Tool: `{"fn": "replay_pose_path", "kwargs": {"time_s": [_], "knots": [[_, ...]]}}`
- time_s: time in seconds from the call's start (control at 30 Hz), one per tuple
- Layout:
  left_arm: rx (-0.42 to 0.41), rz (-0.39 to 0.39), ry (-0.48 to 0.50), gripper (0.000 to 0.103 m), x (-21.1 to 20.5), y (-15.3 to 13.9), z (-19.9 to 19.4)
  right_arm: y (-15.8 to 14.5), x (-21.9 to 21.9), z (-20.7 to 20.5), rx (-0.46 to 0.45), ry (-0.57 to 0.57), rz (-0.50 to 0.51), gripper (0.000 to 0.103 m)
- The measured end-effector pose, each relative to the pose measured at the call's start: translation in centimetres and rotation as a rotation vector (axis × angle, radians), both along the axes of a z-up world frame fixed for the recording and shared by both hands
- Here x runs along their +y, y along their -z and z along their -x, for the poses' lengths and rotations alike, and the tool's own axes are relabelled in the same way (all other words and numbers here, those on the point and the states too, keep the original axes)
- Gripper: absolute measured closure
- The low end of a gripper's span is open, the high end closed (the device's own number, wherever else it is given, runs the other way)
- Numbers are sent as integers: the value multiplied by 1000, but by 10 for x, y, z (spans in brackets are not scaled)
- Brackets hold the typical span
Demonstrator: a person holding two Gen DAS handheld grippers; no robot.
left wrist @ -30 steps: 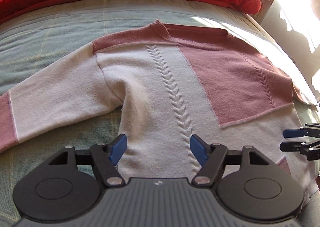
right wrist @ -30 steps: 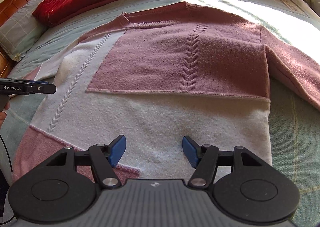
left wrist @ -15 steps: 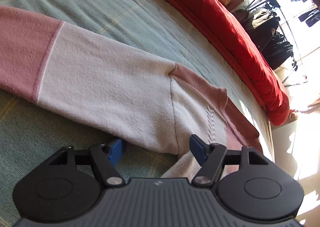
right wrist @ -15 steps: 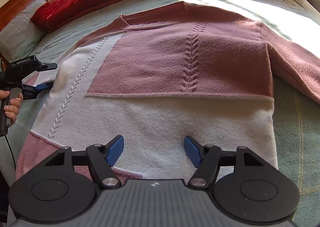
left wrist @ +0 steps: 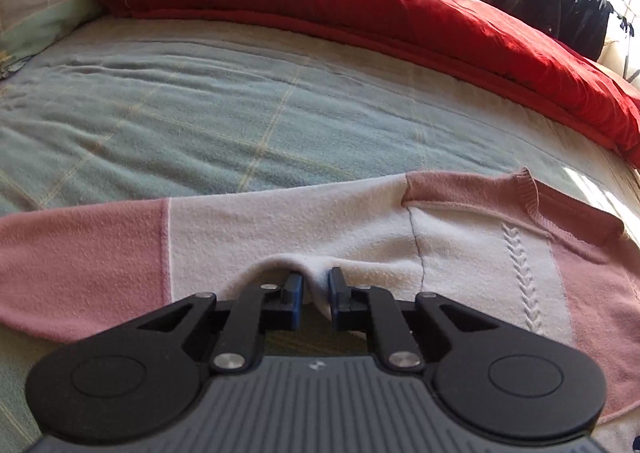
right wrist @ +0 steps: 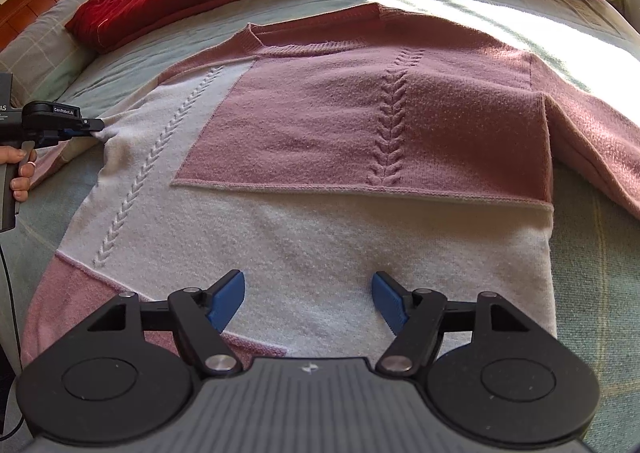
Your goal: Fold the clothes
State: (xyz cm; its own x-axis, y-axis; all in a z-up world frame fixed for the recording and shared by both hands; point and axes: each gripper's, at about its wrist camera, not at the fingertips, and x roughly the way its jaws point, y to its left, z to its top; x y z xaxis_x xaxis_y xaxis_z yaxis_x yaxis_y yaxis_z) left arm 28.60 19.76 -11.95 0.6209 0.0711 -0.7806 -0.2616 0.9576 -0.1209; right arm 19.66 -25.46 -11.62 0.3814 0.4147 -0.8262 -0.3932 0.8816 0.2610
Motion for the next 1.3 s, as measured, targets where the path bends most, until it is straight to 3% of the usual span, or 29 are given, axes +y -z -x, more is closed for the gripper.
{"fn": "replay_pose_path", "kwargs": {"time_s": [0.13,0.23,0.33,0.4,0.5,0.57,0.6,0.67,0.77,0.87,1.0,1.2,1.3], "knots": [[25,-88,49,86,-9,12,-9,-1,2,1,-2,-1,10,28],[26,-95,60,85,-13,8,-3,-2,2,2,-2,-1,12,28],[67,-57,76,76,-15,-1,9,-4,0,4,-3,-2,10,28],[102,-33,92,76,-19,-10,19,-6,0,5,-2,-1,7,28],[80,12,153,72,-33,-31,35,-9,-2,7,-6,1,-1,28],[32,58,214,59,-49,-43,38,-10,-1,8,-9,4,1,28],[10,75,249,59,-59,-46,37,-11,0,8,-11,6,2,28],[-6,102,306,58,-78,-41,29,-14,1,9,-14,10,-1,28],[33,147,342,59,-102,-19,17,-22,1,13,-30,8,0,28],[60,163,325,59,-104,2,18,-28,-5,16,-46,12,12,28],[39,175,299,61,-84,9,27,-26,-20,17,-36,40,25,28],[79,120,233,63,-70,-5,38,-22,-32,19,-15,91,20,28],[41,134,267,62,-80,-22,53,-28,-30,24,-23,87,5,28]]}}
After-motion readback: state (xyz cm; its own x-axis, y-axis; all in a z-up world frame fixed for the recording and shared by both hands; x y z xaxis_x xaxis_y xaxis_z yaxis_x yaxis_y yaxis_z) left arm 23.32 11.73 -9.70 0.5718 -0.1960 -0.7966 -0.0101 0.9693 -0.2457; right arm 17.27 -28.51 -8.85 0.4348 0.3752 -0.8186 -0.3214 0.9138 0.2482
